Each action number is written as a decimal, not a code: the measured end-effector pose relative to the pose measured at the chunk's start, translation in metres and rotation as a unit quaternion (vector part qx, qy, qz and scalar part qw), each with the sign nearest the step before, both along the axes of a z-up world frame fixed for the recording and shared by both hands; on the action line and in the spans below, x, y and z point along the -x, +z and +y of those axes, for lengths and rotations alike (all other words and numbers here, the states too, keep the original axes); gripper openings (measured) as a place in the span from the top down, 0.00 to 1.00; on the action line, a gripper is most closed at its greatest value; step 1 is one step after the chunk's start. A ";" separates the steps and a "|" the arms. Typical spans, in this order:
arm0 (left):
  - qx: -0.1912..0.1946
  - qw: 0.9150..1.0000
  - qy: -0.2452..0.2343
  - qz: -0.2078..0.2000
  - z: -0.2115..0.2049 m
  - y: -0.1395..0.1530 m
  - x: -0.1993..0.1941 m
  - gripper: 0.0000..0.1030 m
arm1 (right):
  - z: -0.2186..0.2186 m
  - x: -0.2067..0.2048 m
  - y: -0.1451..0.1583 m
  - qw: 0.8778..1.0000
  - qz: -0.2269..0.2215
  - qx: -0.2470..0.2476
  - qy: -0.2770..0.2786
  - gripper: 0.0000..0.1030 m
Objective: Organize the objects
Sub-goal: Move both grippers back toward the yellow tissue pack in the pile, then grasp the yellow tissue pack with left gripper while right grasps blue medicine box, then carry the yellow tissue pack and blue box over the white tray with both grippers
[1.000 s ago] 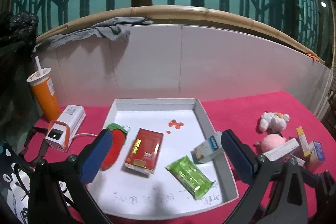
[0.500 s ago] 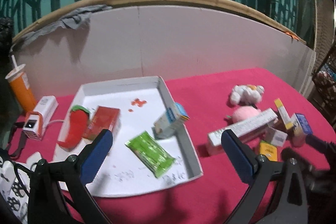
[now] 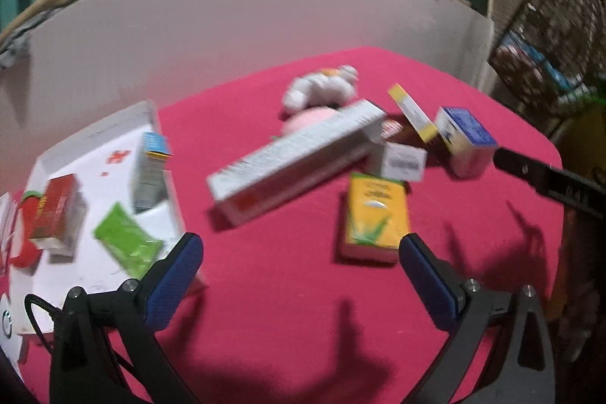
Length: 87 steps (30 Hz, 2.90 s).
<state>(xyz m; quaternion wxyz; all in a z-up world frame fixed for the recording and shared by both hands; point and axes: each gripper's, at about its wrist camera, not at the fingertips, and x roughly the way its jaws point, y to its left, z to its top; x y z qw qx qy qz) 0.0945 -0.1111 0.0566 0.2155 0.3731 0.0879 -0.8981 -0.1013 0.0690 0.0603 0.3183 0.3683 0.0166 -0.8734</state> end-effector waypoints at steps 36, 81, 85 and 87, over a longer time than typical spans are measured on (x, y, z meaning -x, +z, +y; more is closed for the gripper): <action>-0.035 0.998 -0.008 -0.052 0.007 -0.061 0.064 0.03 | -0.047 0.064 -0.042 0.998 -0.024 -0.061 -0.005 0.44; 0.059 0.994 0.036 0.085 0.027 -0.016 0.030 0.50 | -0.049 0.003 -0.004 0.984 0.169 -0.037 -0.031 0.47; 0.048 0.994 0.045 0.090 0.025 -0.012 0.014 0.50 | -0.050 -0.010 -0.003 0.985 0.166 -0.034 -0.010 0.47; 0.044 0.993 0.053 0.094 0.022 -0.009 0.008 0.50 | -0.050 -0.021 -0.001 0.986 0.164 -0.028 0.002 0.47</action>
